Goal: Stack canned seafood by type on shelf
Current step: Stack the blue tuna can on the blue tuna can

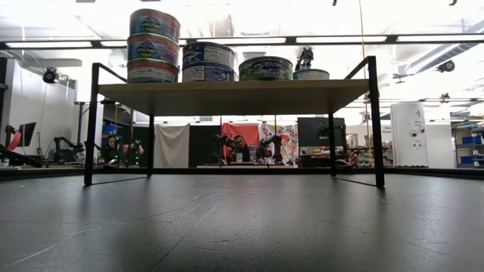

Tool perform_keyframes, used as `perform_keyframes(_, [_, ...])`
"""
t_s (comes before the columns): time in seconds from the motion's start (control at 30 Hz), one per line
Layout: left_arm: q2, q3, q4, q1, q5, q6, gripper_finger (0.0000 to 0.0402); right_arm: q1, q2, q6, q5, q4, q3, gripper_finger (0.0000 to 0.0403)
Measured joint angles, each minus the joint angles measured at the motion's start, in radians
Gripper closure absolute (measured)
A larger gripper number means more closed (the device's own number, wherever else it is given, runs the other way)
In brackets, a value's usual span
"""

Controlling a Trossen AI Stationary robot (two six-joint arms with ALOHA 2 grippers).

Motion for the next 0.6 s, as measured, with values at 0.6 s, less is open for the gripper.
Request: perform_keyframes(0.6, [-0.200,-0.001,-0.566,-0.006,-0.003,0.367,0.0097,-0.049,-0.180,0.313,0.123,-0.172,-0.011,0.0218])
